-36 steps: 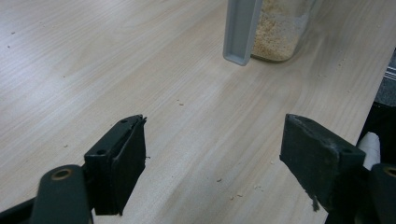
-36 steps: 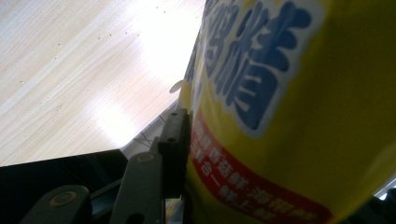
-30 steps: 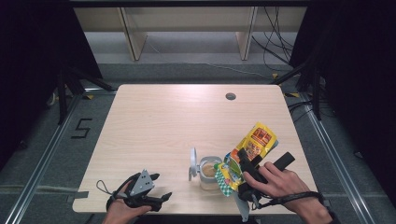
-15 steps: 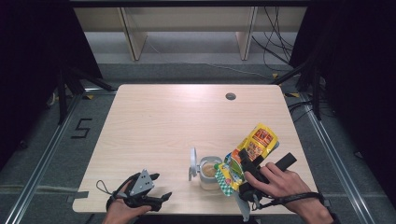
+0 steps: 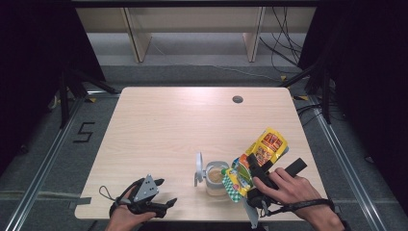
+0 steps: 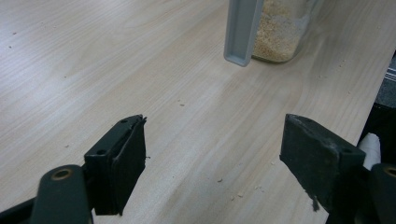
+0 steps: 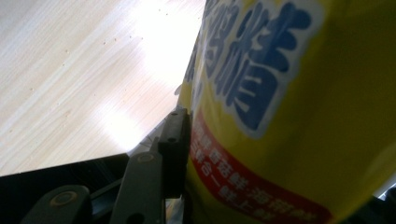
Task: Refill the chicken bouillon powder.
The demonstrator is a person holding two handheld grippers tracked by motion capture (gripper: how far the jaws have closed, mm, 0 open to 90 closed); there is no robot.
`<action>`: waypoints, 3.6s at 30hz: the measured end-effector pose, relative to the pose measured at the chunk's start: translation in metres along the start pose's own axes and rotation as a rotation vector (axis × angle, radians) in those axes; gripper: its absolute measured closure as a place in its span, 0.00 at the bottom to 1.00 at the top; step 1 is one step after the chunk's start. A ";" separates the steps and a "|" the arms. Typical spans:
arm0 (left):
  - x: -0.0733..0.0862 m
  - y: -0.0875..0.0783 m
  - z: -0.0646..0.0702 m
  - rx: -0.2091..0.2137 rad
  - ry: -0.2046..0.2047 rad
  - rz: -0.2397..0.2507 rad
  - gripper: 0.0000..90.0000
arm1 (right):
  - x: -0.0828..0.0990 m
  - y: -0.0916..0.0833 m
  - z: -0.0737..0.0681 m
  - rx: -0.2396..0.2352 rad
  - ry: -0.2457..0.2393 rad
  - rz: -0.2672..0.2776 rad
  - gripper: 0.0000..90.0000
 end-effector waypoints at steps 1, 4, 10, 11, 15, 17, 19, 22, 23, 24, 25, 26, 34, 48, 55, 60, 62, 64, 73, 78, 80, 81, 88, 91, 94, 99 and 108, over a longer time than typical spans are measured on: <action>0.000 0.000 0.000 -0.001 0.001 -0.001 0.24 | 0.000 0.000 0.000 -0.004 0.001 0.002 0.68; 0.000 0.000 0.000 -0.001 0.001 -0.001 0.24 | 0.000 0.000 0.001 -0.003 -0.007 0.003 0.68; 0.000 0.000 0.000 0.000 0.001 0.002 0.24 | -0.001 0.000 0.001 0.000 0.000 0.003 0.68; 0.000 0.000 0.000 0.002 0.002 -0.003 0.24 | -0.001 0.000 0.001 -0.001 0.001 0.004 0.68; 0.000 0.000 0.000 0.002 0.002 -0.003 0.24 | -0.001 0.000 0.000 -0.003 0.005 0.008 0.68; 0.000 -0.001 0.000 0.006 0.004 -0.010 0.24 | -0.001 0.000 0.000 0.010 0.011 0.001 0.68; 0.000 0.000 0.000 -0.001 0.001 0.002 0.24 | -0.002 0.000 -0.001 -0.003 0.023 0.009 0.68; 0.000 -0.001 -0.001 0.000 0.006 -0.014 0.24 | -0.003 0.000 -0.005 -0.002 0.093 0.016 0.68; 0.000 -0.001 -0.001 -0.001 0.004 -0.010 0.24 | -0.004 0.000 -0.006 0.012 0.118 0.025 0.68; 0.000 -0.001 -0.001 -0.001 0.013 -0.010 0.24 | -0.002 0.000 -0.005 0.008 0.098 0.016 0.68; 0.000 -0.001 -0.001 0.002 0.014 -0.014 0.24 | -0.002 0.000 -0.007 0.005 0.118 0.022 0.68; 0.000 0.000 0.000 -0.005 -0.004 0.005 0.24 | -0.002 0.001 -0.008 0.003 0.133 0.024 0.68; 0.000 0.000 0.000 0.000 -0.004 0.000 0.24 | 0.003 0.003 -0.018 0.013 0.223 0.038 0.68; 0.001 0.000 0.000 -0.002 -0.005 -0.011 0.24 | 0.008 0.006 -0.036 0.007 0.443 0.147 0.70; 0.000 0.000 0.000 0.004 -0.001 -0.003 0.24 | 0.014 0.011 -0.052 -0.010 0.642 0.218 0.74; 0.001 0.000 -0.002 0.002 0.007 -0.022 0.24 | 0.017 0.018 -0.063 -0.033 0.727 0.246 0.76; 0.001 0.000 -0.002 0.002 0.008 -0.023 0.24 | 0.018 0.018 -0.064 -0.038 0.756 0.262 0.77; 0.000 -0.001 0.000 0.017 -0.001 -0.014 0.24 | 0.017 0.019 -0.070 -0.059 0.844 0.272 0.78; 0.000 -0.002 -0.001 0.006 0.009 -0.020 0.24 | 0.021 0.020 -0.071 -0.076 1.036 0.380 0.79; -0.001 0.000 0.001 0.013 -0.017 0.000 0.24 | 0.021 0.029 -0.072 -0.119 1.209 0.453 0.80; 0.000 -0.001 -0.001 0.010 0.005 -0.015 0.24 | 0.023 0.032 -0.072 -0.121 1.263 0.461 0.81; 0.000 -0.001 -0.001 0.010 0.005 -0.015 0.24 | 0.024 0.034 -0.072 -0.124 1.304 0.472 0.81; 0.000 0.000 0.000 0.008 0.002 -0.011 0.24 | 0.031 0.044 -0.074 -0.140 1.516 0.530 0.84; 0.000 0.000 0.000 0.004 0.002 -0.011 0.24 | 0.040 0.047 -0.078 -0.141 1.625 0.533 0.85; 0.000 0.000 0.000 -0.001 -0.002 -0.014 0.24 | 0.050 0.051 -0.083 -0.131 1.718 0.540 0.85; 0.000 -0.001 -0.001 0.012 0.004 -0.020 0.24 | 0.057 0.053 -0.092 -0.128 1.836 0.534 0.85; 0.000 -0.002 -0.002 0.002 0.013 -0.025 0.24 | 0.062 0.050 -0.102 -0.120 1.951 0.485 0.82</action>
Point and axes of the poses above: each handheld gripper's, and its own axes: y roughly forward along the jaws, x roughly out of its underside, z roughly to its right, the point moved 5 cm from there along y, roughly forward along the jaws, and after that the axes turned 13 degrees about y, right-handed, at the moved point
